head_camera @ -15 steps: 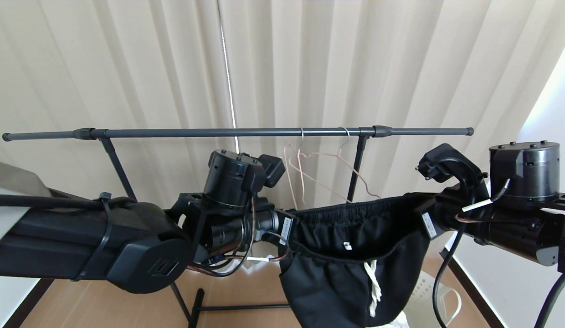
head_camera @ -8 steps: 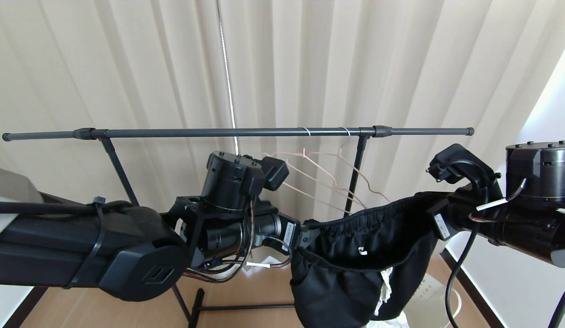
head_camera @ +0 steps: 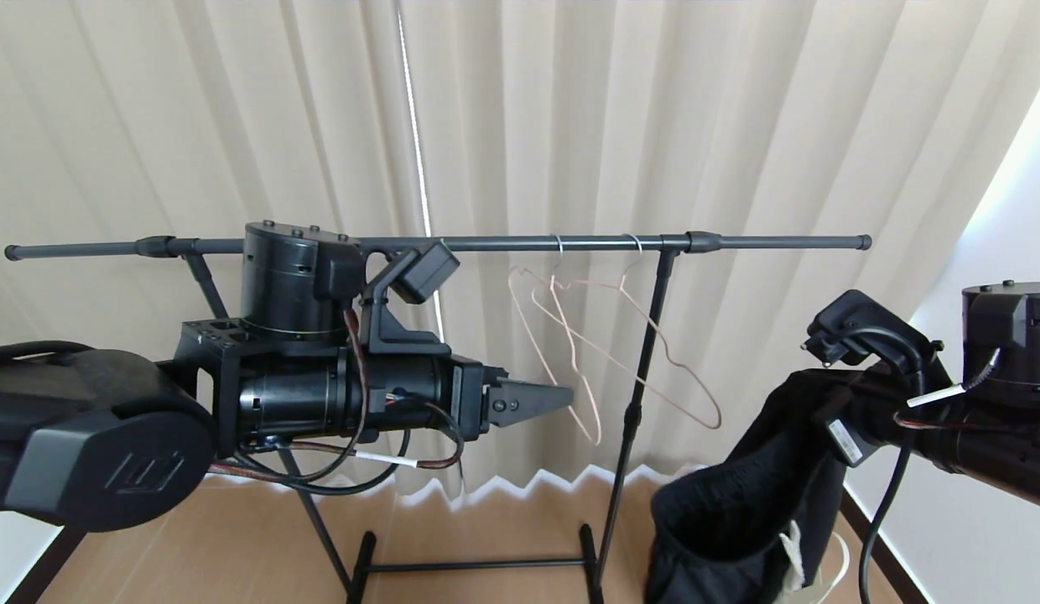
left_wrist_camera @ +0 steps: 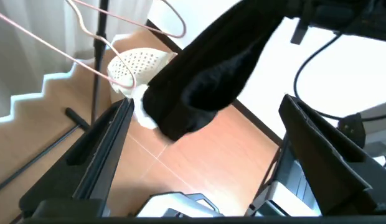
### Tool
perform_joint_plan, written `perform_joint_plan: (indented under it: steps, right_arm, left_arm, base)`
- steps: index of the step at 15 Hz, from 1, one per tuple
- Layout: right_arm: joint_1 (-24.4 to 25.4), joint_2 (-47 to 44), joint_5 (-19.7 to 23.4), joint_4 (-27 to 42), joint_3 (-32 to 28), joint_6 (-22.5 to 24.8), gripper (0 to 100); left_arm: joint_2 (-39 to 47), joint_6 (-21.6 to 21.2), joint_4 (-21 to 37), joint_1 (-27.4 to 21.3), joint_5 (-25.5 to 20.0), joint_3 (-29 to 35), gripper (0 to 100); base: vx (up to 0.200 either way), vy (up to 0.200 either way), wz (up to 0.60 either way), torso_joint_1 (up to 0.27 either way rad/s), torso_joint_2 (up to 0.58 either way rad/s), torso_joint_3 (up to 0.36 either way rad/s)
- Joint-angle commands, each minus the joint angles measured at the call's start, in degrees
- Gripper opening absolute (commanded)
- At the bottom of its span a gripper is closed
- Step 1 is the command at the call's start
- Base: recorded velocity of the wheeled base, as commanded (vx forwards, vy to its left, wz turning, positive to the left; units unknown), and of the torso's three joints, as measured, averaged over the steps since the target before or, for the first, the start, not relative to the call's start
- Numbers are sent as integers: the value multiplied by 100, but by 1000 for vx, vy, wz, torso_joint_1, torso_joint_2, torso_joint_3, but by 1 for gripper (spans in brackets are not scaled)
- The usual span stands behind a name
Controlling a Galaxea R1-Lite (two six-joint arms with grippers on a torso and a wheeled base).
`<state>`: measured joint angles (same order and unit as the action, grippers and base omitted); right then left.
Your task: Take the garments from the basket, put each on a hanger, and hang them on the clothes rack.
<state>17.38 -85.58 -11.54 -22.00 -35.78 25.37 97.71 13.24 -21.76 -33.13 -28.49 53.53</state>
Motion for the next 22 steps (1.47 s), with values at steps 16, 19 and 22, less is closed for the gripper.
perform_joint_plan:
  steps: [16, 19, 22]
  right_arm:
    - [-7, 173, -6, -50, 115, 3, 0]
    - [-7, 155, -6, -58, 115, 12, 0]
    - [-7, 120, -6, -58, 106, 12, 0]
  left_arm:
    - [3729, -1491, 682, 97, 3868, 4183, 100]
    - [4169, -1851, 682, 158, 4000, 4631, 100]
    - [4459, -1922, 691, 202, 4053, 4913, 100]
  base:
    - [0, 0, 0, 0, 0, 0]
    - [0, 0, 0, 0, 0, 0]
    - [0, 0, 0, 0, 0, 0]
